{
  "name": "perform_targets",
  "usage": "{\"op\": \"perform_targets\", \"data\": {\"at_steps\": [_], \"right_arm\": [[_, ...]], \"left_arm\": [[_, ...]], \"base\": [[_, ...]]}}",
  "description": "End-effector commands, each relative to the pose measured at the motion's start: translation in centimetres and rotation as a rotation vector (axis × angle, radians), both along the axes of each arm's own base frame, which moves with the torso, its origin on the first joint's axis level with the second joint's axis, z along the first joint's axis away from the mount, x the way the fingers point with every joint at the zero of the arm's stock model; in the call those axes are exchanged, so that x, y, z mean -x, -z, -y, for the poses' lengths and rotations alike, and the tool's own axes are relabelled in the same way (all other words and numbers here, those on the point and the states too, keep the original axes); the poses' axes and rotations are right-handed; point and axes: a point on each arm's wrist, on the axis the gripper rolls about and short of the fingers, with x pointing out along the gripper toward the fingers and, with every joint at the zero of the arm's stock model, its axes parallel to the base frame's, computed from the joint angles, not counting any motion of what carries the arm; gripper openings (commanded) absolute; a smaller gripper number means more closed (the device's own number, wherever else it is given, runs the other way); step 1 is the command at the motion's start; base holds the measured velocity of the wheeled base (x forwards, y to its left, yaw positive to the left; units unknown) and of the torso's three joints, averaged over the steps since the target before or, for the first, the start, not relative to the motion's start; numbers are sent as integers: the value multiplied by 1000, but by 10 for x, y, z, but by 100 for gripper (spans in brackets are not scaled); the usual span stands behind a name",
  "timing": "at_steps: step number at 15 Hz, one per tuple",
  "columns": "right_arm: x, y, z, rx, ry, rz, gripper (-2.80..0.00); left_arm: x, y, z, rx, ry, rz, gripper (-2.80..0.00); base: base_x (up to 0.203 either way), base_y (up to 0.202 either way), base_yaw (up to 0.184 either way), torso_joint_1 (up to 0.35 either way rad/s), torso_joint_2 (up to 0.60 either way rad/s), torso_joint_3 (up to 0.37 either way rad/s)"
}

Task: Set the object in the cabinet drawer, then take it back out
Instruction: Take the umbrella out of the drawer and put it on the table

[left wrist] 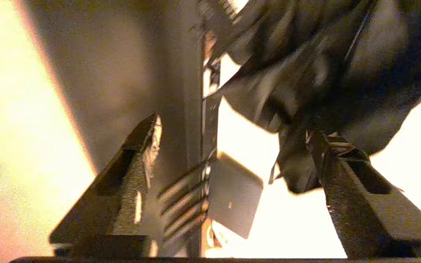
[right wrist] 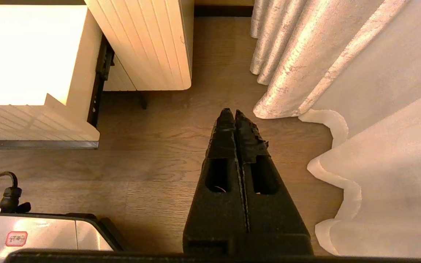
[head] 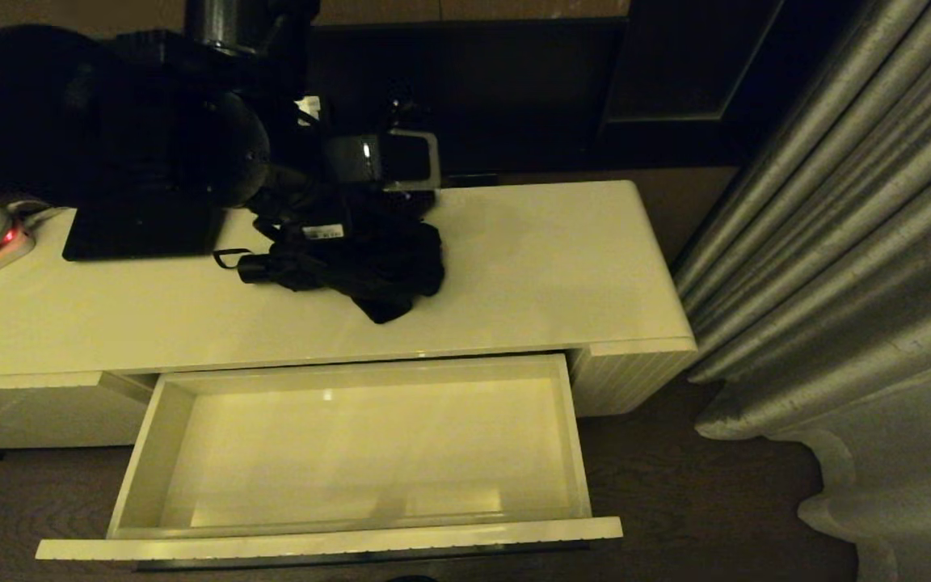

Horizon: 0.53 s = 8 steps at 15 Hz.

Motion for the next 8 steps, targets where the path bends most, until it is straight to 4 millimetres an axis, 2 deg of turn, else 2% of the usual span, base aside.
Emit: {"op": "perform_targets", "data": {"at_steps": [1,4,8], "right_arm": [[0,0,0,0,-1,-1,-280],[0,0,0,0,-1,-1,-280],[0,0,0,0,-1,-1,-280]], "left_arm": [[40,-31,-24,48,-8,70,0],[73,-37,-46,150,-36,88,0],[88,-38,-54,569,-132,94,0]], "base": [[0,0,0,0,0,0],[0,0,0,0,0,0],[0,0,0,0,0,0]]}}
